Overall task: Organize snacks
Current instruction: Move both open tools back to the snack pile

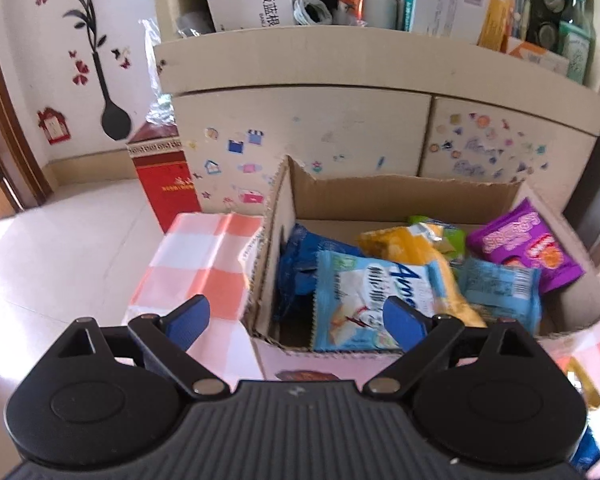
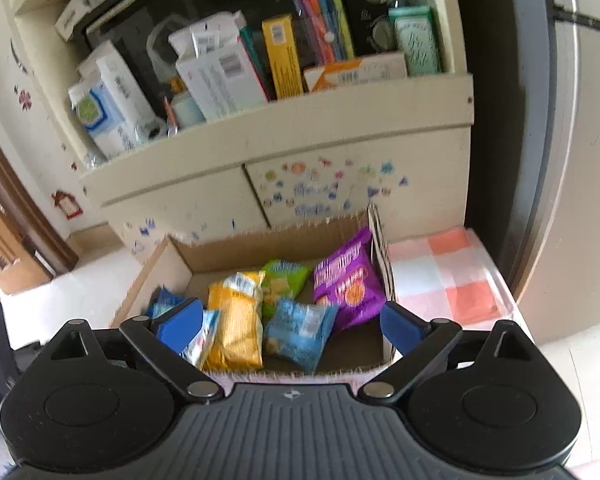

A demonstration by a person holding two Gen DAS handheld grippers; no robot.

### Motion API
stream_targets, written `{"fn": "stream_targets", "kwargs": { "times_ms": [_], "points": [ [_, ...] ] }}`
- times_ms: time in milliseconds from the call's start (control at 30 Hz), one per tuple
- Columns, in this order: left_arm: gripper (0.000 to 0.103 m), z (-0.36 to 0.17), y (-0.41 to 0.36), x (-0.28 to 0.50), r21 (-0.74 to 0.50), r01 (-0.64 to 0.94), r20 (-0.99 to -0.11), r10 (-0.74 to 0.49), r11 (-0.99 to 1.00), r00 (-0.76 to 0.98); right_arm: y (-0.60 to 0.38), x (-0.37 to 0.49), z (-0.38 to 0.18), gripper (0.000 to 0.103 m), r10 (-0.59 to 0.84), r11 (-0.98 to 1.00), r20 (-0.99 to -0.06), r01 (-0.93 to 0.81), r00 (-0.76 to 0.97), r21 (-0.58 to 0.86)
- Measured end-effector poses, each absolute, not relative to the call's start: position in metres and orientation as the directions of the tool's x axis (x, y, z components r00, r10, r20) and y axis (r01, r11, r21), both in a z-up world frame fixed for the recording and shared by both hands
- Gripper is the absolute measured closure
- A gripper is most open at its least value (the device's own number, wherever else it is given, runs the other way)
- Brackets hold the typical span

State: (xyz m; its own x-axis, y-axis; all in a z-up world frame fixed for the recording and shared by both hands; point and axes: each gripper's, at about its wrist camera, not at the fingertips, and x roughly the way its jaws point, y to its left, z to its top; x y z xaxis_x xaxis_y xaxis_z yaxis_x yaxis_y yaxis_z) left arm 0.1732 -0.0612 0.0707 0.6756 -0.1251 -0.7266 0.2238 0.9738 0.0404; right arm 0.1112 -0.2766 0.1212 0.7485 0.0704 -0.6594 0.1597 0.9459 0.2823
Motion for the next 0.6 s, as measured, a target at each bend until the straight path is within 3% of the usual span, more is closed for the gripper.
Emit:
{"fn": "stream_targets", "kwargs": {
  "times_ms": [267, 600],
  "points": [
    [0.009, 0.086, -0.042, 0.141, -0.031, 0.284, -0.767, -0.205, 0.958, 0.608, -0.271, 0.092, 0.109, 0.004, 0.054, 0.962, -0.739, 0.163, 0.672, 0.219],
    [0.009, 0.067, 0.004, 0.113, -0.133, 0.225, -0.838, -0.231, 0.965, 0.494, -0.25, 0.08, 0.081, 0.004, 0.113, 0.983, -0.823, 0.057, 0.556, 0.174]
  ]
}}
